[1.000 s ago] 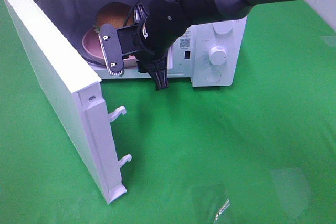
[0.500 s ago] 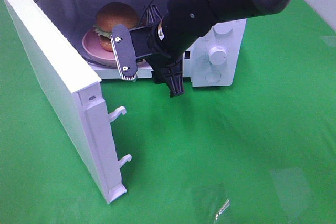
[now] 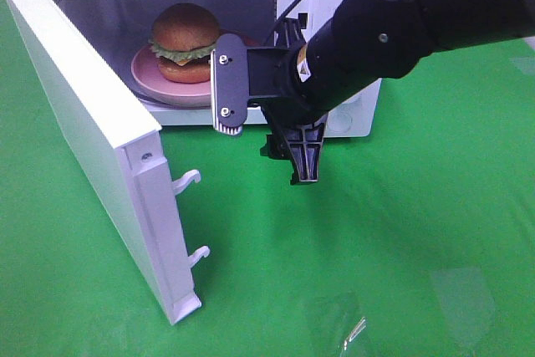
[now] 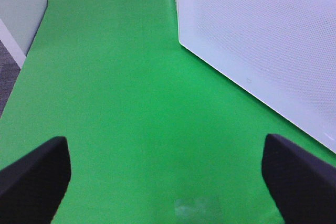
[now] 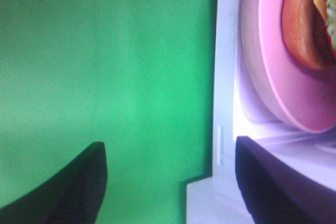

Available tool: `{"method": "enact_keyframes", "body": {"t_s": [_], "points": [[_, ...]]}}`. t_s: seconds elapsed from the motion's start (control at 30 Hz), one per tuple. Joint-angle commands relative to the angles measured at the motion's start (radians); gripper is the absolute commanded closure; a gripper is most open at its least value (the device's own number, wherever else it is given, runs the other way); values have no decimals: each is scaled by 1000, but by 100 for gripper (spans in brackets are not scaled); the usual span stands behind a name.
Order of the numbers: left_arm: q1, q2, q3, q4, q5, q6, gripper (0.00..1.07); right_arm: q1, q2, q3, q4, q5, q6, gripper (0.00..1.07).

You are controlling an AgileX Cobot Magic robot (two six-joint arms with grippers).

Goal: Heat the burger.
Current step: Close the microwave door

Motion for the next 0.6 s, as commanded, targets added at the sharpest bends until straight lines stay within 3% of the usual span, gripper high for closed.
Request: {"method": "enact_keyframes", "body": {"t_s": [0.03, 0.37, 0.6], "points": [[-4, -17, 2, 3, -14, 0, 16, 6, -43, 30, 6, -10, 53, 40], [-4, -17, 2, 3, -14, 0, 16, 6, -211, 204, 59, 0, 460, 40], [-4, -17, 2, 3, -14, 0, 16, 6, -295, 274, 59, 30, 590, 40]]}}
